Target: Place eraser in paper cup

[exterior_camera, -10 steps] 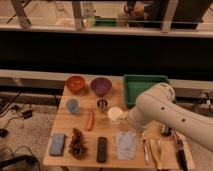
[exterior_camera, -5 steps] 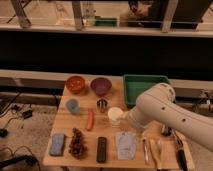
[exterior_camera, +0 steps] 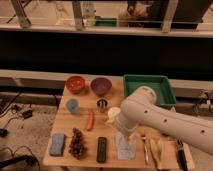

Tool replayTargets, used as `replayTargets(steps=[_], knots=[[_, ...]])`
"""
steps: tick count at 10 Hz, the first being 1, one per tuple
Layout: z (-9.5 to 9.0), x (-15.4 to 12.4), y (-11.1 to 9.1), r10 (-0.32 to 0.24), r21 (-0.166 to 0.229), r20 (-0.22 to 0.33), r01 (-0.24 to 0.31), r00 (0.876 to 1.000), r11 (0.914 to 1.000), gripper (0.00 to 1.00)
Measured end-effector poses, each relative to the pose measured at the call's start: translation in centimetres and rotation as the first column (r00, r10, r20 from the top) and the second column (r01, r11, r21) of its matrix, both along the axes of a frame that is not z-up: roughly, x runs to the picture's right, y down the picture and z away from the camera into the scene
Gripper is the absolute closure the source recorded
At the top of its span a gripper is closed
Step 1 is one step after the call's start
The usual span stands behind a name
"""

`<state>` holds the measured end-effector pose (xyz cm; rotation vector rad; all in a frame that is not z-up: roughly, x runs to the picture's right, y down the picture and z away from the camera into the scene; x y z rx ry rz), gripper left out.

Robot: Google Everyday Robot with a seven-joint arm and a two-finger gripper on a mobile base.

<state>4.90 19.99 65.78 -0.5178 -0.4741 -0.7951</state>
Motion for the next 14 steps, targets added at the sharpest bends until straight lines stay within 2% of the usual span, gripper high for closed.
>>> replayTargets(steps=[3, 6, 8, 12, 14], knots=[[0.0, -2.0, 1.4, -0.032, -0.018, 0.042, 0.033, 0.999, 0.9993, 0.2], [0.7, -3.5, 4.3, -0.072, -0.064, 0.079, 0.077, 0.994, 0.995, 0.2], [0.7, -4.1, 5.6, -0.087, -0.084, 0.099, 0.095, 0.991, 0.9919, 0.2], [1.3, -6.3, 7.4, -0.139, -0.095, 0.195, 0.16, 0.971, 0.9825, 0.2], [1.7, -7.1, 7.8, -0.155, -0.095, 0.221, 0.179, 0.963, 0.9792, 0.2]])
